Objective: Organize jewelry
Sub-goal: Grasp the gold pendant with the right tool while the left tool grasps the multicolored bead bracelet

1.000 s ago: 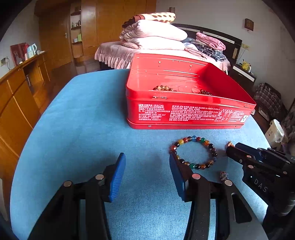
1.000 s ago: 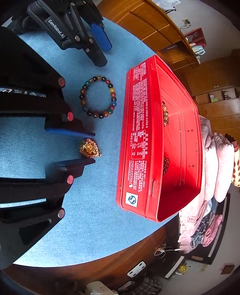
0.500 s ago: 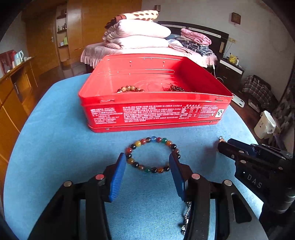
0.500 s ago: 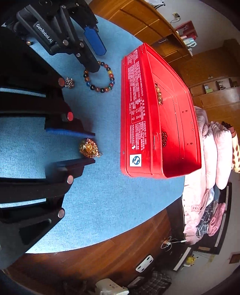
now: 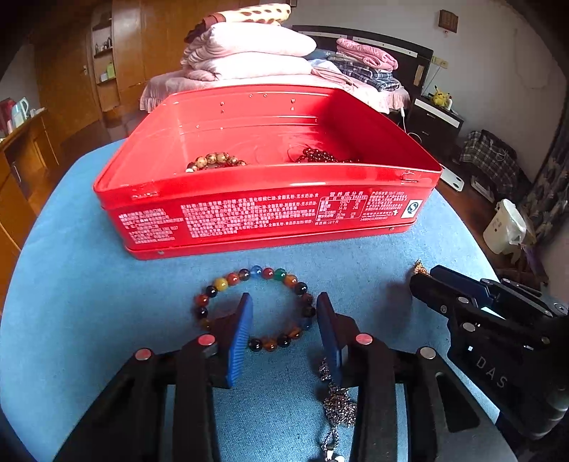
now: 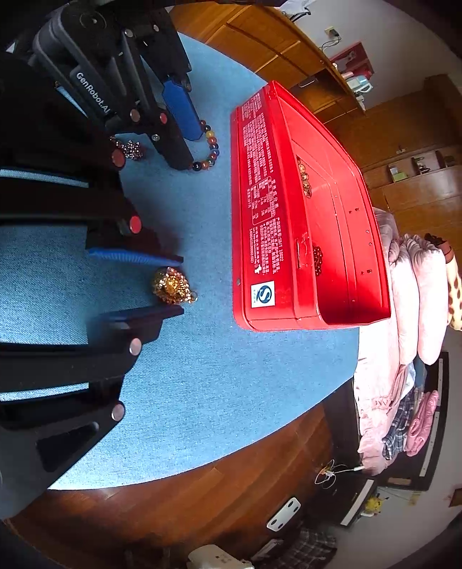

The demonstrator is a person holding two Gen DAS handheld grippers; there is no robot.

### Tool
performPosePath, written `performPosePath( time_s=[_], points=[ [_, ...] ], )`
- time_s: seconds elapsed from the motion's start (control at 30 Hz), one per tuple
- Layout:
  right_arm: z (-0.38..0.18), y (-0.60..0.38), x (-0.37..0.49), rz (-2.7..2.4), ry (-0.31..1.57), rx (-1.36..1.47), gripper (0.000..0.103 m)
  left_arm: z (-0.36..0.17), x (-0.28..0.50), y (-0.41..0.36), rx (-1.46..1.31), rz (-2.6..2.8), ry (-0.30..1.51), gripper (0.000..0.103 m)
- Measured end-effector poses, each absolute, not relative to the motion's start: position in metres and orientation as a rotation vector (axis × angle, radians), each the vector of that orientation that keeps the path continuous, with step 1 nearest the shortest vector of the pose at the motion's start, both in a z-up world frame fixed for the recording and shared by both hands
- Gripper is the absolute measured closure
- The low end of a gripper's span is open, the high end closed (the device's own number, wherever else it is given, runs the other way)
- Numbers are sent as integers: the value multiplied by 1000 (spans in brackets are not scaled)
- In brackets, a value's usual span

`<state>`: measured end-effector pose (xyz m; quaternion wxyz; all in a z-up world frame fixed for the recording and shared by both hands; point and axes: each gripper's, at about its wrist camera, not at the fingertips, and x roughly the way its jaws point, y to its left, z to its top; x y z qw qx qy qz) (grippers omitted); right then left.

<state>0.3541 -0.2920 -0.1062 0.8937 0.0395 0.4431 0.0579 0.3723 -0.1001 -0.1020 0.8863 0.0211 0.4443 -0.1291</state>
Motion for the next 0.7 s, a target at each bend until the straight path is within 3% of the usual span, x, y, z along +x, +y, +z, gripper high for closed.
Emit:
performPosePath(
  time_s=[0.2, 0.23, 0.3, 0.37, 0.7],
  points=[
    [-107, -294, 353, 122, 919, 86, 82, -103, 374, -105, 64, -260, 926, 67],
    [-107, -294, 353, 122, 919, 86, 82, -103, 374, -105, 63, -261, 926, 71],
    [-107, -294, 353, 121, 919, 85, 82, -104, 375, -106, 54, -275, 927, 89],
    [-107, -295, 353, 120, 919, 83, 82, -104, 375, -105, 39, -283, 929, 94],
    [-108, -297, 352, 110, 916, 92, 82, -96, 370, -70, -72, -292, 917, 95]
  ],
)
